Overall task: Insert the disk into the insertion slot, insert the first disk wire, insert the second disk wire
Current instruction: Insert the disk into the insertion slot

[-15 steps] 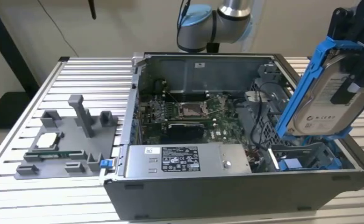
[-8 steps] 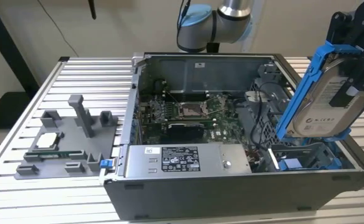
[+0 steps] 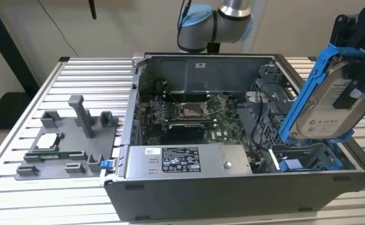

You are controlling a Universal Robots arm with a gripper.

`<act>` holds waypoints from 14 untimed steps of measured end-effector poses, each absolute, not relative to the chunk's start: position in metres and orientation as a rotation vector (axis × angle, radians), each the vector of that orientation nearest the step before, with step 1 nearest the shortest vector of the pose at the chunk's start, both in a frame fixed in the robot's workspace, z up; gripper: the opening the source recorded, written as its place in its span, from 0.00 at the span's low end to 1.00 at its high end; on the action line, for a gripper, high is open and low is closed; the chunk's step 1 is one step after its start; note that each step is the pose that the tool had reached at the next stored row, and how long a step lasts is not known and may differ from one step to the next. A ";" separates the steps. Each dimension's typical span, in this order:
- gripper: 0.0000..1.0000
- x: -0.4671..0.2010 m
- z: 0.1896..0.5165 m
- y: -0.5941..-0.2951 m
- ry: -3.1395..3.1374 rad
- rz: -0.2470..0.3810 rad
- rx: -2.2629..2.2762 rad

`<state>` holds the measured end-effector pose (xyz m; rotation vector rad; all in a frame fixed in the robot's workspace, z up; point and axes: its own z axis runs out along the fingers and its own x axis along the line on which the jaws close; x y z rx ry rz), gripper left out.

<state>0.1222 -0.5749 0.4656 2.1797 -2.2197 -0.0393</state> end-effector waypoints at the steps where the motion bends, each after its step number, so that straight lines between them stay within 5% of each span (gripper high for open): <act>1: 0.00 0.123 0.465 -0.575 -2.220 -0.039 2.180; 14: 0.00 0.129 0.450 -0.575 -2.229 -0.061 2.189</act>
